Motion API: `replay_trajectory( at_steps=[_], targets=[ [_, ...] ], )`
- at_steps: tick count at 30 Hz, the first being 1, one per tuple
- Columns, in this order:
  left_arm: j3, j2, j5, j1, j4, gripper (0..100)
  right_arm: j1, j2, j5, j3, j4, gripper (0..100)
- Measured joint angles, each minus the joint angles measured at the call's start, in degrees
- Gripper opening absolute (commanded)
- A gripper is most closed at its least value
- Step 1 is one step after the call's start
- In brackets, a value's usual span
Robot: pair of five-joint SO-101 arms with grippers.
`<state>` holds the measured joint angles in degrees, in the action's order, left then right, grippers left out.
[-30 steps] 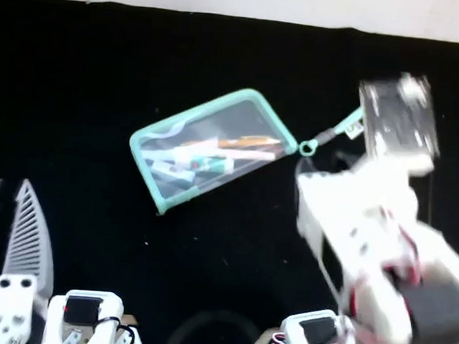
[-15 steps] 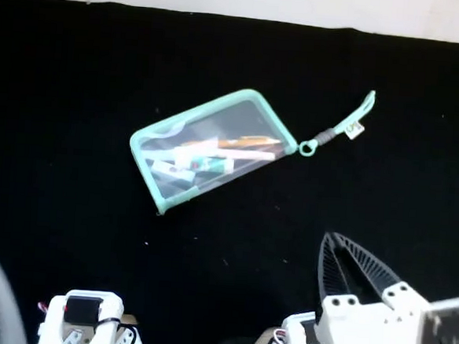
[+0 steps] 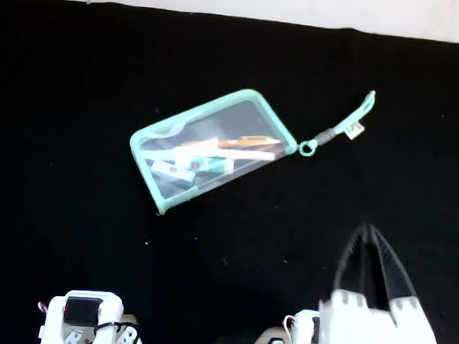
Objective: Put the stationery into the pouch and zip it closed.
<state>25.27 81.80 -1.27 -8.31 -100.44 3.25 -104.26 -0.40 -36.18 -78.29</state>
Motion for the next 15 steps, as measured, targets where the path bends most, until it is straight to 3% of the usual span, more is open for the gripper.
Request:
replay_trajectory(
  at_steps=[9, 15],
  targets=[
    [-21.27, -0.18, 0.00, 0.00, 0.44, 1, 0.18, 0.00, -0.09, -13.89, 8.44, 0.9],
    [-32.97, -0.09, 0.00, 0.00, 8.35, 1, 0.09, 0.09, -0.09, -22.42, 14.95, 0.9]
  ],
)
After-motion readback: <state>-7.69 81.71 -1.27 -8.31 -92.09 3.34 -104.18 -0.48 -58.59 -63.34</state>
